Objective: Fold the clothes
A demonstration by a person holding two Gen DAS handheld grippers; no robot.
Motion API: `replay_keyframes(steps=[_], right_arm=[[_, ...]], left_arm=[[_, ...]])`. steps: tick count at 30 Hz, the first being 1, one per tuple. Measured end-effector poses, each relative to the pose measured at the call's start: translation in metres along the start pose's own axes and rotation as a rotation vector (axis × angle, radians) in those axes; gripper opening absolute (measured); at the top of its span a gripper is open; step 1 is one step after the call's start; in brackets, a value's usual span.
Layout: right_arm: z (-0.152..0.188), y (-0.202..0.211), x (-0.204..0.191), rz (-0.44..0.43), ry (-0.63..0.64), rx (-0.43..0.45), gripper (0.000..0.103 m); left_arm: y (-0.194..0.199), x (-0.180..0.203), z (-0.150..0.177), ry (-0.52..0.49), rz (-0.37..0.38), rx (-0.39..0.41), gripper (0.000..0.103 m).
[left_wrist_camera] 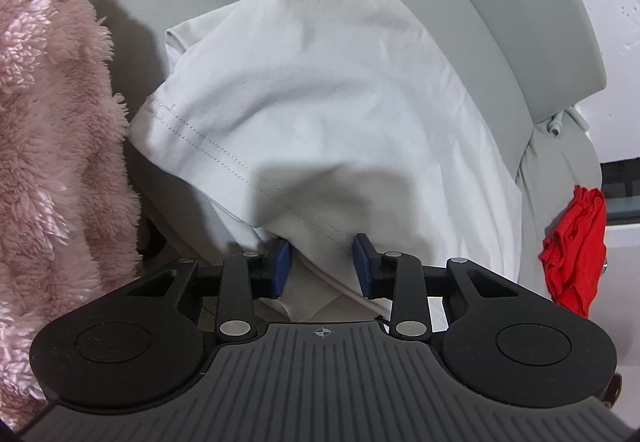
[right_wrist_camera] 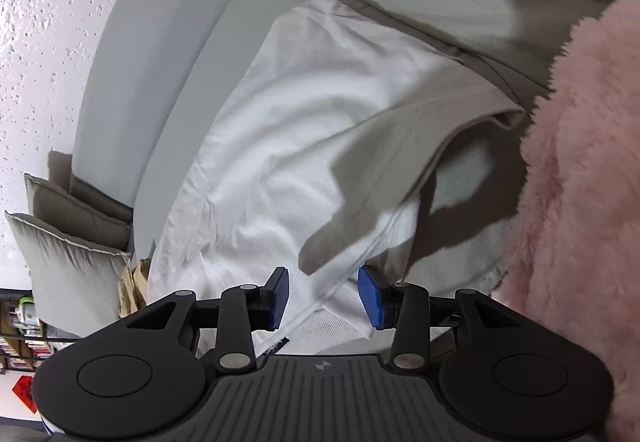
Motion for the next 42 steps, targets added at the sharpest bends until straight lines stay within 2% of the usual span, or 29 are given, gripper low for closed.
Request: replay_keyframes(steps=[4,7,11,13,14,15,19,22,35,37,42], right_arm=[[-0.004,-0.004,0.001,-0.001,-0.005,0.009,0.041],[-0.005,-0.002,-0.002,-0.016,0.006,0.055,0.041],[-0.007,0.008,-0.001,-0.031,0.001,0.123,0.034],[-0.008,0.007,0.003,-0.02,-0.011,0.121,0.032],[-0.007,0.005,0.003,-0.006,-0.004,0.109,0.026],[-0.006,0.003,0.003,0.007,0.003,0.098,0.025],[-0.005,0.003,0.001,0.034,0.043,0.122,0.009],[-0.005,0.003,-0.004,0.04,0.068,0.139,0.005],[0.005,0.031,-0.022,0.093,0.23,0.25,0.003],[0.007,0.032,-0.023,0.11,0.249,0.249,0.003],[0.01,0.014,-0.021,0.195,0.287,0.164,0.003]], left_arm=[[0.003,0.0,0.0,-0.002,-0.001,0.001,0.035],[0.005,0.001,0.0,-0.002,0.002,0.003,0.035],[0.006,0.0,0.0,0.001,0.002,0.008,0.035],[0.007,-0.001,0.0,0.0,0.0,0.012,0.035],[0.008,-0.001,-0.001,-0.001,-0.002,0.015,0.034],[0.009,-0.001,-0.001,-0.002,-0.002,0.019,0.034],[0.009,0.001,0.0,-0.036,-0.018,0.027,0.018],[0.013,0.006,0.001,-0.084,-0.033,0.04,0.006],[0.036,0.018,0.015,-0.198,-0.11,0.035,0.0],[0.037,0.016,0.018,-0.218,-0.152,0.033,0.0],[0.028,0.007,0.017,-0.255,-0.252,0.019,0.0]])
Point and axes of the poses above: each gripper's, at about its wrist camera, not at the fingertips, and y roughly against the way its jaws point, x to its right, z to its underside, the point moved 6 cm from there along -y, roughly the way its jaws point, and after that the axes turned 13 degrees about z, right-handed, at the moved point
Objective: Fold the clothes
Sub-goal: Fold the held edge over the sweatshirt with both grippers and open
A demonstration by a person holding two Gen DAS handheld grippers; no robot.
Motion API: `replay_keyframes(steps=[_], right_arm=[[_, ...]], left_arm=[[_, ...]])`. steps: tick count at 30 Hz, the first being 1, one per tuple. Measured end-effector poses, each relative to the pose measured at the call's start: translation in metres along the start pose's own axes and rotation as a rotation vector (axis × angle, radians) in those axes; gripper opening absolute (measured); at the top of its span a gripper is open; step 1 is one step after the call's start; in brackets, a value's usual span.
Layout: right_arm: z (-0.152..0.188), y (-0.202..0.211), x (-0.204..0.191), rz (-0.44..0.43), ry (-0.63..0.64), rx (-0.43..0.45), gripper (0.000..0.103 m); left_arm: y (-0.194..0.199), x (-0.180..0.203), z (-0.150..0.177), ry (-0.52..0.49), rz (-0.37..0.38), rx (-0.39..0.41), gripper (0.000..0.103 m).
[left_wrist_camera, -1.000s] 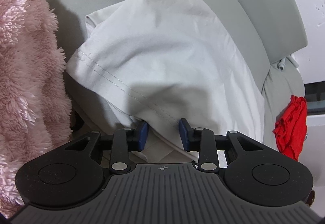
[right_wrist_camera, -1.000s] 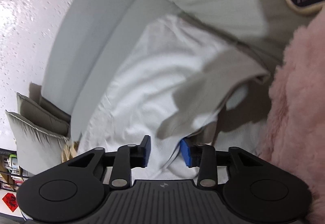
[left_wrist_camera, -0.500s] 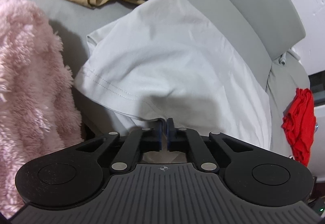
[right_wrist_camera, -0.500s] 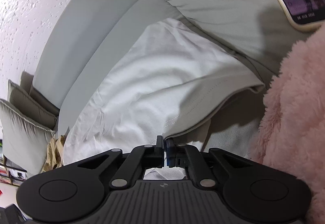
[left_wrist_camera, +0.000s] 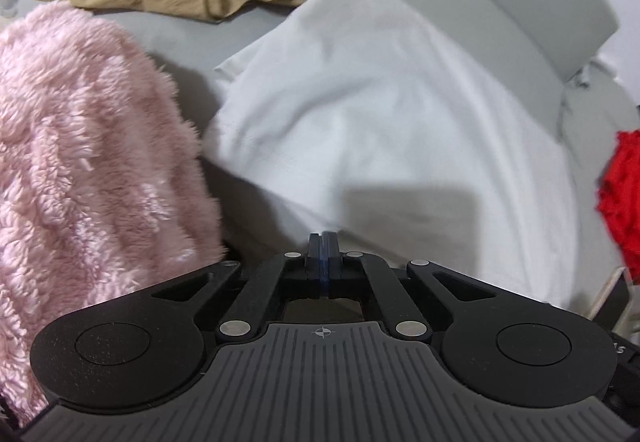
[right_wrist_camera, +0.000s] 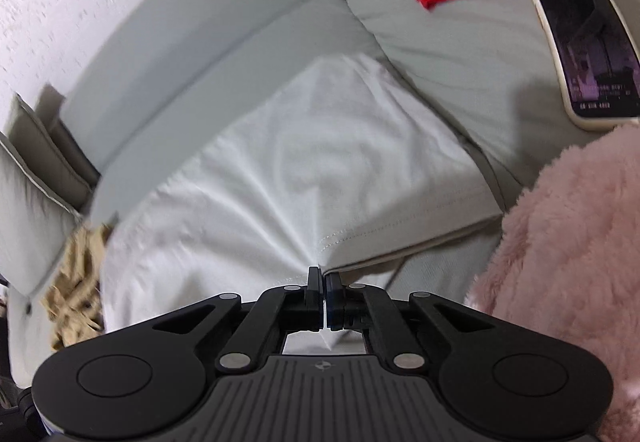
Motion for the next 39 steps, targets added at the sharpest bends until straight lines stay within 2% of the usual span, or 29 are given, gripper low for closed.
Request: replay_keyframes(steps=[1,3,5,7,12,14,17,19,21,22,23,25,26,28,29,30,31,33,34,36,39], right_arm=[[0.001,-0.006,0.0,0.0,0.004,-0.035,0.003],[0.003,-0.014,0.004,0.013,-0.02,-0.091,0.016],[0.004,-0.011,0.007,0.0,-0.035,-0.101,0.026],[0.002,-0.001,0.005,-0.013,-0.007,-0.074,0.036],[0.002,0.019,-0.013,-0.083,0.136,0.014,0.036],[-0.007,0.019,-0.019,-0.078,0.176,0.069,0.036],[-0.029,0.014,-0.027,-0.052,0.237,0.181,0.034],[-0.04,0.008,-0.027,-0.021,0.255,0.222,0.034],[-0.053,0.0,-0.025,0.027,0.278,0.265,0.034],[-0.059,-0.005,-0.024,0.052,0.289,0.284,0.033],[-0.061,-0.017,-0.018,0.101,0.292,0.25,0.029],[-0.059,-0.032,0.0,0.204,0.249,0.176,0.028],[-0.06,-0.029,0.007,0.203,0.213,0.166,0.029],[-0.06,-0.023,0.019,0.264,0.183,0.141,0.034],[-0.059,-0.021,0.024,0.297,0.173,0.137,0.043],[-0.058,-0.021,0.027,0.31,0.166,0.136,0.044],[-0.059,-0.018,0.032,0.307,0.143,0.132,0.044],[-0.059,-0.011,0.038,0.293,0.111,0.137,0.044],[-0.06,-0.003,0.04,0.273,0.1,0.166,0.043],[-0.06,0.013,0.043,0.205,0.074,0.23,0.044],[-0.061,0.029,0.041,0.084,0.057,0.306,0.043]], left_arm=[[-0.002,0.001,0.0,-0.018,-0.017,-0.006,0.0],[-0.005,0.004,0.004,-0.041,-0.021,-0.045,0.005],[-0.004,0.008,0.006,-0.061,-0.022,-0.055,0.01],[0.001,0.014,0.007,-0.089,-0.006,-0.048,0.012],[0.012,0.028,-0.005,-0.18,0.018,0.037,0.012],[0.014,0.032,-0.015,-0.218,0.024,0.08,0.012],[0.003,0.045,-0.036,-0.357,0.009,0.156,0.012],[-0.006,0.044,-0.04,-0.381,-0.012,0.151,0.012],[-0.026,0.034,-0.041,-0.391,-0.093,0.076,0.012],[-0.026,0.031,-0.038,-0.394,-0.107,0.064,0.011],[-0.03,0.025,-0.034,-0.428,-0.178,0.029,0.01],[-0.031,0.022,-0.029,-0.459,-0.244,-0.022,0.008],[-0.032,0.019,-0.028,-0.465,-0.269,-0.041,0.007],[-0.038,0.006,-0.025,-0.435,-0.341,-0.13,0.003],[-0.044,-0.004,-0.022,-0.395,-0.348,-0.191,0.003],[-0.05,-0.014,-0.019,-0.353,-0.353,-0.254,0.003],[-0.052,-0.024,-0.019,-0.299,-0.358,-0.284,0.003],[-0.038,-0.013,-0.024,-0.362,-0.362,-0.208,0.007],[-0.029,-0.007,-0.023,-0.402,-0.373,-0.176,0.012],[-0.011,0.002,-0.017,-0.449,-0.369,-0.116,0.014],[0.017,0.019,-0.014,-0.473,-0.271,0.019,0.016]])
Point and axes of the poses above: each gripper's, at about its wrist camera, not at the fingertips, and y roughly against the way its jaws point, x to its right, z to its underside, the point moved 6 cm from there along -y, roughly the way its jaws point, and after that the axes turned 13 degrees about z, right-handed, at the moved point
